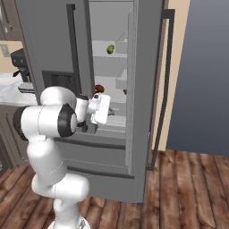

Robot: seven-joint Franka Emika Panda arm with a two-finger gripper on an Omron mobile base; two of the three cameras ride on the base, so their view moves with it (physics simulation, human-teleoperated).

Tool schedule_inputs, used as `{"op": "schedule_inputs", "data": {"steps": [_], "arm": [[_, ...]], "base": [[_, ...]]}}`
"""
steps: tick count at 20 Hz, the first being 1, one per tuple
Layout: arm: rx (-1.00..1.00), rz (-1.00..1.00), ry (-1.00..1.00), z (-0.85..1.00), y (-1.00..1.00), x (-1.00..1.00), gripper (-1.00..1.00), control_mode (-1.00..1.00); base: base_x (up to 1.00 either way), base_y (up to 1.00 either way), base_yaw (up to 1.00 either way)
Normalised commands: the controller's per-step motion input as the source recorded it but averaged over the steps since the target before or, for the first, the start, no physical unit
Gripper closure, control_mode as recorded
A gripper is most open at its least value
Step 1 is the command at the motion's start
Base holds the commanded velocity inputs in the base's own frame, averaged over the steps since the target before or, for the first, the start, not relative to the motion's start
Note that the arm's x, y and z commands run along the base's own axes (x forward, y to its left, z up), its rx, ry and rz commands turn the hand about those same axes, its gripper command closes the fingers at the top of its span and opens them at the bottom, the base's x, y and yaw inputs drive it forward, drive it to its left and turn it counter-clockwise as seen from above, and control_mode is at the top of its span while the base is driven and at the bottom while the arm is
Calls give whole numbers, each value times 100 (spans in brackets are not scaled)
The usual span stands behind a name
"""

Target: Gather the carrot and cucumber from the fridge and place them on a tray on the dining counter. Then gather the chicken drumsticks from the fridge and place them on the other tray.

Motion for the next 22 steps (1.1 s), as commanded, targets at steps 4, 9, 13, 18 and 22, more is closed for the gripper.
{"op": "schedule_inputs", "data": {"steps": [4, 9, 13, 18, 22], "arm": [[27, 7, -38, 0, 4, -8, 100, -100], [60, 0, -43, 0, -10, -31, 100, -100], [70, 0, -47, 0, -1, -32, 100, -100], [69, -11, -26, -4, 0, -20, 100, -100], [39, -5, -26, 0, 38, -29, 100, -100]], "base": [[0, 0, 0], [0, 0, 0], [0, 0, 0], [0, 0, 0], [0, 0, 0]]}}
